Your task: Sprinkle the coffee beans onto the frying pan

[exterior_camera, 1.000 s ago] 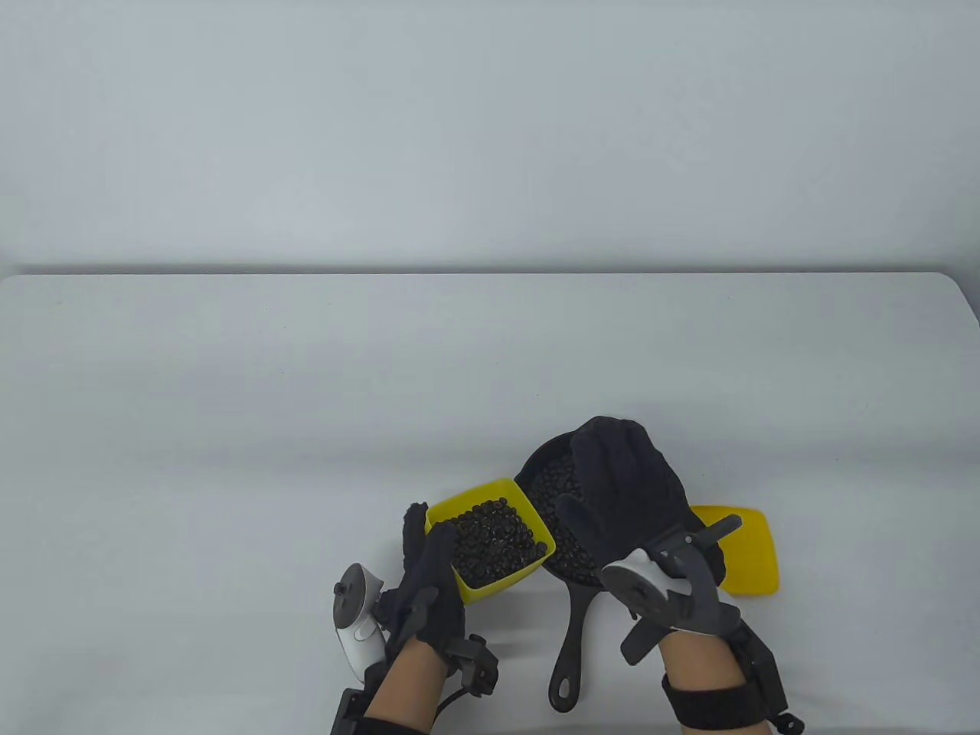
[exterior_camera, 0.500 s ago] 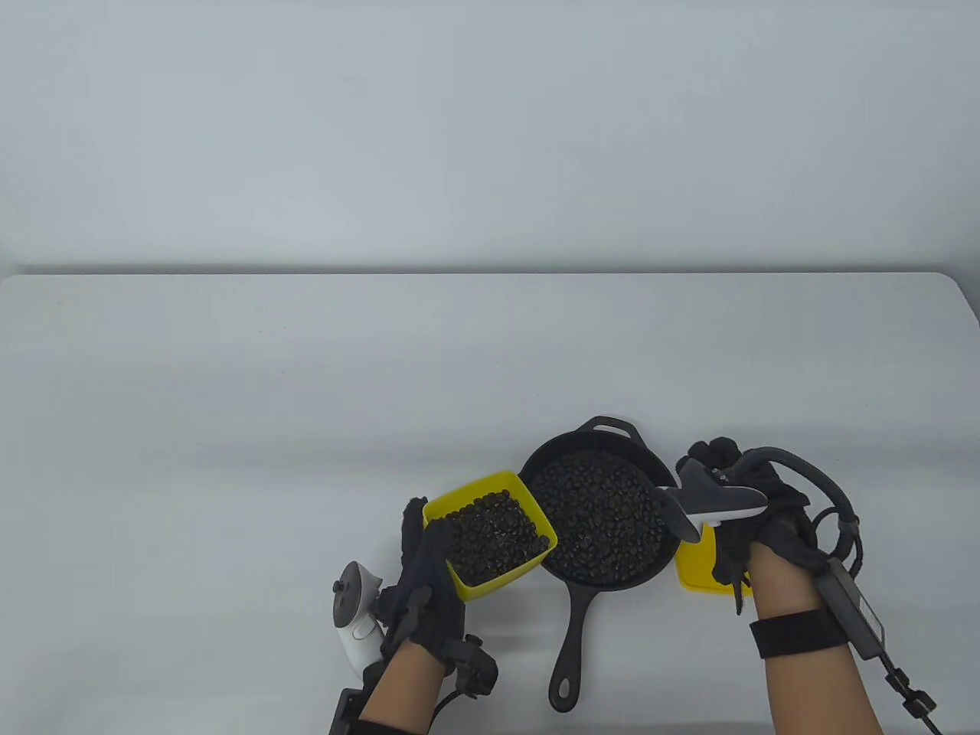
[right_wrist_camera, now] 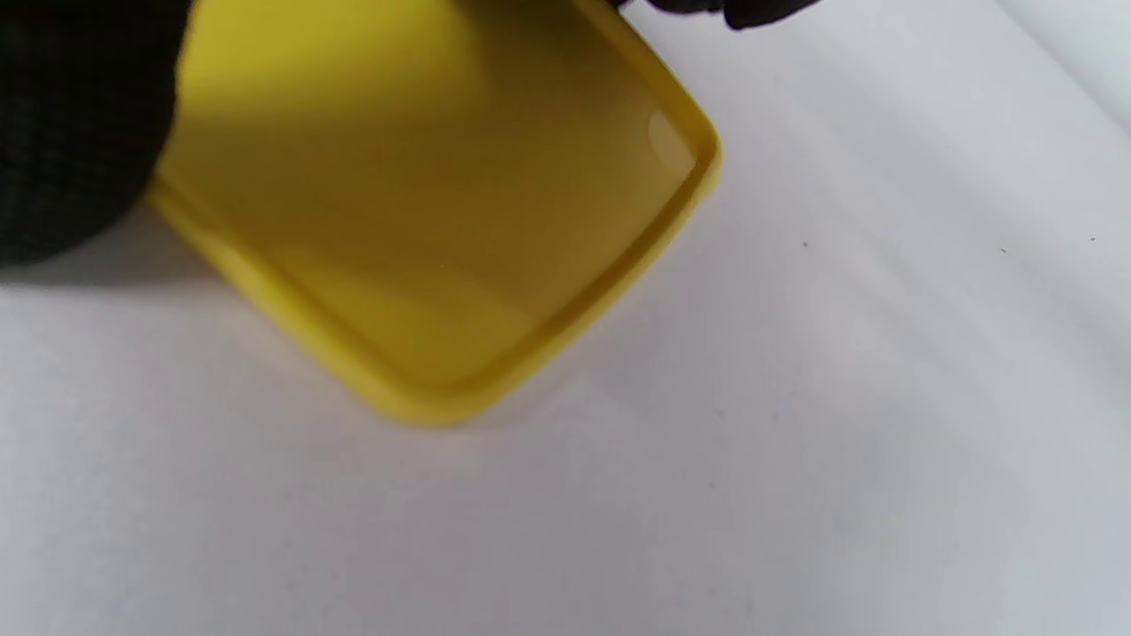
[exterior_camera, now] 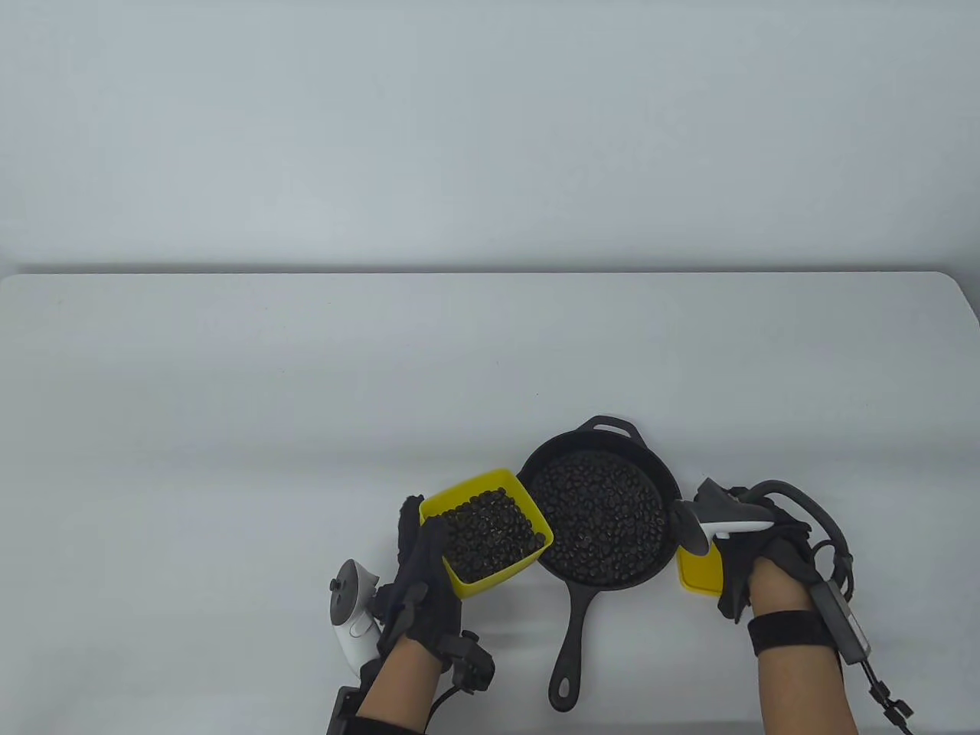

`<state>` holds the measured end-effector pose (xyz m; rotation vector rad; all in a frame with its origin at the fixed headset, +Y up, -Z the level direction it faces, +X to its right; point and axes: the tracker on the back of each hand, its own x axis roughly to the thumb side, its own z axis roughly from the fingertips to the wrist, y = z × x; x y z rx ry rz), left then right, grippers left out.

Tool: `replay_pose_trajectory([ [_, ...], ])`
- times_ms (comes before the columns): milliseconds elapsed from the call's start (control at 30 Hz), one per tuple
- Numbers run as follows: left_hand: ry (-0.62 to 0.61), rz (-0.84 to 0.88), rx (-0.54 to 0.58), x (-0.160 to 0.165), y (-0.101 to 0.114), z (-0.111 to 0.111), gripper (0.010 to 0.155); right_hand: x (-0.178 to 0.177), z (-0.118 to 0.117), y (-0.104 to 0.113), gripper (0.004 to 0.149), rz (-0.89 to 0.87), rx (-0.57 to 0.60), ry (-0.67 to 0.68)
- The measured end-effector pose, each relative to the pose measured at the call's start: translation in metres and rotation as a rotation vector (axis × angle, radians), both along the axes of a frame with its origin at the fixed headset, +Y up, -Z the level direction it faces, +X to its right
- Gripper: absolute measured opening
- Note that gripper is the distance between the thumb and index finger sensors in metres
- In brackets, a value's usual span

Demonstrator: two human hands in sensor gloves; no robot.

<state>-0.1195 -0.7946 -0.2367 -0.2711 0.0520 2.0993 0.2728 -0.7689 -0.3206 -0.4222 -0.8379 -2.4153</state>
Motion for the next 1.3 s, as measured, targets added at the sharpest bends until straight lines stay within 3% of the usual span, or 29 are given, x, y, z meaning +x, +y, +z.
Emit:
replay_pose_trajectory([
  [100, -0.003, -0.002, -0.002, 0.000, 0.000, 0.001, 0.079, 0.017, 0.015, 0.002, 0.133, -0.062, -0.007, -0.100],
  [167, -0.006, -0.005, 0.002, 0.000, 0.000, 0.001, 0.079, 0.024, 0.023, 0.008, 0.133, -0.014, -0.015, -0.126],
  [267, -0.016, -0.010, 0.014, 0.001, 0.001, 0.000, 0.079, 0.017, 0.030, 0.042, 0.133, -0.047, 0.082, -0.083],
  [433, -0.089, 0.003, 0.038, 0.010, 0.000, -0.004, 0.078, -0.051, 0.049, 0.124, 0.131, -0.357, 0.279, 0.175],
  [567, -0.211, 0.046, 0.084, 0.022, -0.002, -0.008, 0.075, -0.116, 0.067, 0.155, 0.130, -0.535, 0.292, 0.362],
  [700, -0.294, 0.172, 0.122, 0.032, -0.001, -0.008, 0.074, -0.165, 0.072, 0.156, 0.130, -0.636, 0.220, 0.442],
  [767, -0.317, 0.088, 0.154, 0.031, 0.001, -0.010, 0.074, -0.183, 0.074, 0.155, 0.131, -0.733, 0.174, 0.446],
  [833, -0.308, 0.114, 0.160, 0.030, 0.002, -0.008, 0.074, -0.200, 0.074, 0.152, 0.129, -0.760, 0.125, 0.454],
  [967, -0.266, 0.257, 0.123, 0.030, -0.002, -0.004, 0.076, -0.212, 0.070, 0.157, 0.128, -0.813, 0.131, 0.463],
  [1033, -0.266, 0.359, 0.131, 0.033, -0.001, -0.003, 0.085, -0.215, 0.069, 0.158, 0.127, -0.767, 0.171, 0.464],
  [1100, -0.268, 0.328, 0.133, 0.032, 0.000, -0.004, 0.091, -0.216, 0.068, 0.159, 0.124, -0.793, 0.140, 0.467],
  [1200, -0.249, 0.235, 0.123, 0.023, 0.004, -0.007, 0.090, -0.209, 0.074, 0.162, 0.118, -0.797, 0.266, 0.496],
  [1300, -0.186, 0.239, 0.089, 0.019, -0.002, -0.005, 0.088, -0.190, 0.079, 0.158, 0.100, -0.887, 0.514, 0.403],
])
